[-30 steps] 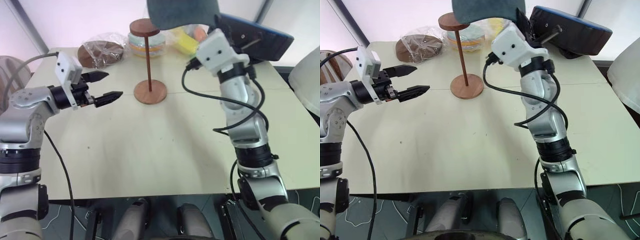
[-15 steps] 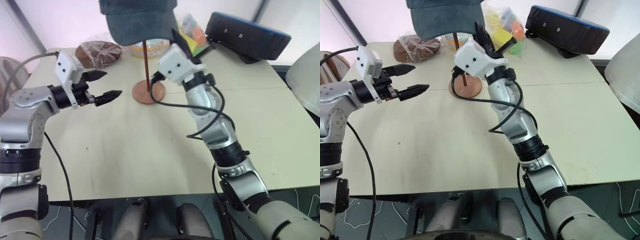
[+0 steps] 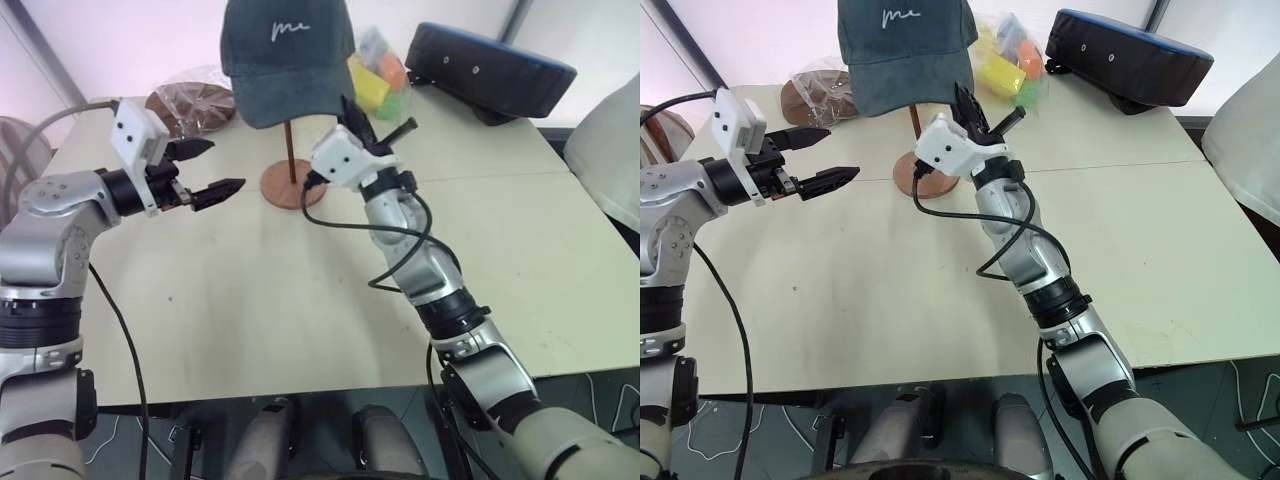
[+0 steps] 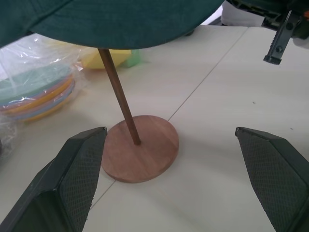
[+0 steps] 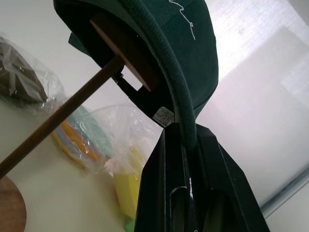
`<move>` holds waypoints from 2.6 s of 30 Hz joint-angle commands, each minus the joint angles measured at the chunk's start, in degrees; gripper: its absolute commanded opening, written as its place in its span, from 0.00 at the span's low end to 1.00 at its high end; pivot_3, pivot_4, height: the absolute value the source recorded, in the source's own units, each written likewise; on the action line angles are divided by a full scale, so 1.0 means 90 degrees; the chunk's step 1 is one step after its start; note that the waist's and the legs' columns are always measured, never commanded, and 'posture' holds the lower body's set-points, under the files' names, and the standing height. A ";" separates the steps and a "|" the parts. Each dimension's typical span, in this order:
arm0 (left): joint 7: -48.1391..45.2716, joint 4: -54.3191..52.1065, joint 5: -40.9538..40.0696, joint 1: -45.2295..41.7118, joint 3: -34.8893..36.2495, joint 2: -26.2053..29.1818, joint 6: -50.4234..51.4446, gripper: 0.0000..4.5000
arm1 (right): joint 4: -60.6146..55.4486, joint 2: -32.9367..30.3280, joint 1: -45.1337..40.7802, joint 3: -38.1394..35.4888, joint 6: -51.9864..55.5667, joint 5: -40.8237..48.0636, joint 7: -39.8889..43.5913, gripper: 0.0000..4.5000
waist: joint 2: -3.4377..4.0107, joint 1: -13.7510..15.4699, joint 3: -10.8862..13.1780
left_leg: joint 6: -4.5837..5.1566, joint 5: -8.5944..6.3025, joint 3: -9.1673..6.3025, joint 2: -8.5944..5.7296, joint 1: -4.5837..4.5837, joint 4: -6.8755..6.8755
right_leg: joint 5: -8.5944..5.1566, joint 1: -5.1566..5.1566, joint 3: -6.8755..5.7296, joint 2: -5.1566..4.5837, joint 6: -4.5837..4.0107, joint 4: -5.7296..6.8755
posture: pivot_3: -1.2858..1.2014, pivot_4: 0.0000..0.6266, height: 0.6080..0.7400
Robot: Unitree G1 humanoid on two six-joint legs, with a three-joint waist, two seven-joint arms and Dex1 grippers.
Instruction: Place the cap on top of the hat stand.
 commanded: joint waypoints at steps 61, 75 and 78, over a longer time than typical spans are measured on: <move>-0.1345 -0.0292 -0.0666 0.0166 0.0577 0.1368 0.0350 1.00 | -0.2658 -0.3851 -0.0089 -0.3153 0.4710 0.7296 0.6950 0.99 | 0.0001 0.0031 0.0004 | 0.0060 -0.0036 -0.0001 0.0006 -0.0001 0.0007 | -0.0001 0.0048 -0.0008 -0.0027 -0.0002 -0.0024 | 0.52 0.24 1.00; -0.1420 -0.0271 -0.0649 0.0116 0.0562 0.1394 0.0350 1.00 | -0.2507 -0.4108 -0.0069 -0.3056 0.4503 0.7487 0.6759 0.99 | 0.0001 0.0043 0.0005 | 0.0061 -0.0037 0.0000 0.0004 -0.0002 0.0006 | -0.0001 0.0047 -0.0009 -0.0030 -0.0001 -0.0026 | 0.52 0.24 1.00; -0.1417 -0.0261 -0.0629 0.0105 0.0543 0.1375 0.0323 1.00 | -0.2458 -0.4147 -0.0088 -0.3033 0.4446 0.7491 0.6757 0.99 | 0.0001 0.0042 0.0004 | 0.0061 -0.0037 0.0000 0.0004 -0.0002 0.0006 | -0.0001 0.0047 -0.0009 -0.0030 -0.0001 -0.0026 | 0.52 0.24 1.00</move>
